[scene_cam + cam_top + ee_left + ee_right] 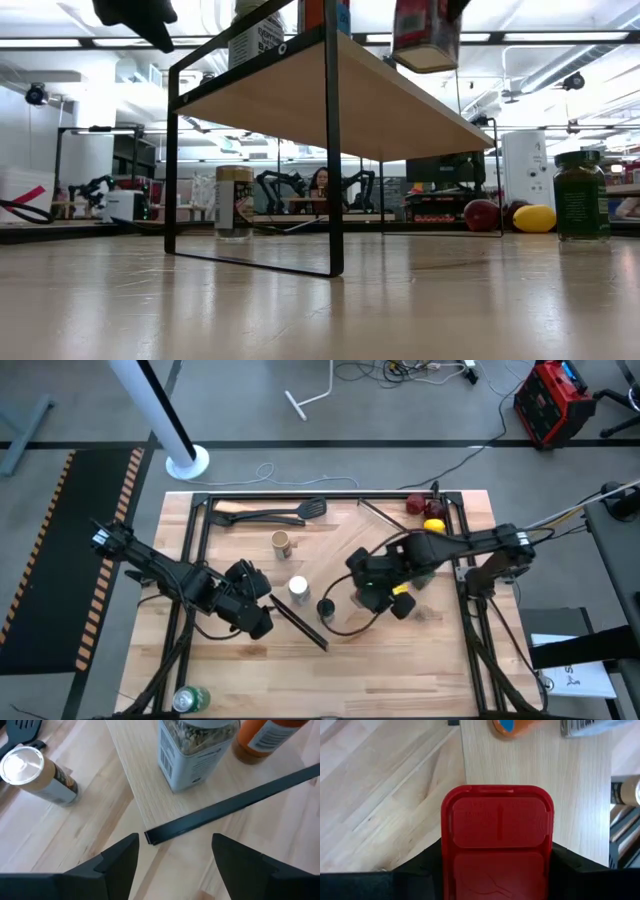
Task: Shelf spices
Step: Put the red seasoning can on the shelf
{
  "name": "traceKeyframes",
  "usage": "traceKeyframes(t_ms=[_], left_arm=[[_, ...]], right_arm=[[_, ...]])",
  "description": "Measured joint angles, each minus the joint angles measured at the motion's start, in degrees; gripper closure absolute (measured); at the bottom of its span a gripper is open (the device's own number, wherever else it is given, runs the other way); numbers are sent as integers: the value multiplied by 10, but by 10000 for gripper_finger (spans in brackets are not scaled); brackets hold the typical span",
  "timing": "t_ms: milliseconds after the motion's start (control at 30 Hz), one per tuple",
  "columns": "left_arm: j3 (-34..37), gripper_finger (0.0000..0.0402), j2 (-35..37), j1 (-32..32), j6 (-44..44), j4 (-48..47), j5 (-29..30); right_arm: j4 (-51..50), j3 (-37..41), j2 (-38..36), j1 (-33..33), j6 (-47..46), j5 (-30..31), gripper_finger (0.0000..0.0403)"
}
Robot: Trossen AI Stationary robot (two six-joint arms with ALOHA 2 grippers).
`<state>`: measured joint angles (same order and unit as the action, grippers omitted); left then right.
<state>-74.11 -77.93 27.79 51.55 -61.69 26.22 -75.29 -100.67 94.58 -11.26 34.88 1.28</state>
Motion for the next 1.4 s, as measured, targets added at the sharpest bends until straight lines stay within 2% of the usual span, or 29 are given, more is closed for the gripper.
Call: traceKeyframes(t_ms=[167,267,433,567,767,1000,1100,1333,1400], left_arm=[[0,162,7,0,0,-11,0],[0,160,10,0,0,-18,-1],[0,162,11,2,5,-22,-14],[0,167,11,7,8,-23,-15],[0,168,12,18,15,-24,-15],[0,172,12,29,29,-26,-14],[0,173,12,31,32,-26,-14],[0,167,12,31,32,-26,-14],[0,166,12,31,32,-26,-14]], right_arm=[[-25,-59,49,19,51,-23,215],[-38,-87,73,41,68,-57,215],[-46,-113,93,81,89,-93,215],[-38,-109,95,108,98,-107,215],[-32,-87,95,125,106,-120,193],[-34,-64,92,131,109,-93,208],[-33,-65,90,131,106,-90,193],[-32,-65,89,131,101,-85,127],[-33,-65,89,130,101,-66,116]])
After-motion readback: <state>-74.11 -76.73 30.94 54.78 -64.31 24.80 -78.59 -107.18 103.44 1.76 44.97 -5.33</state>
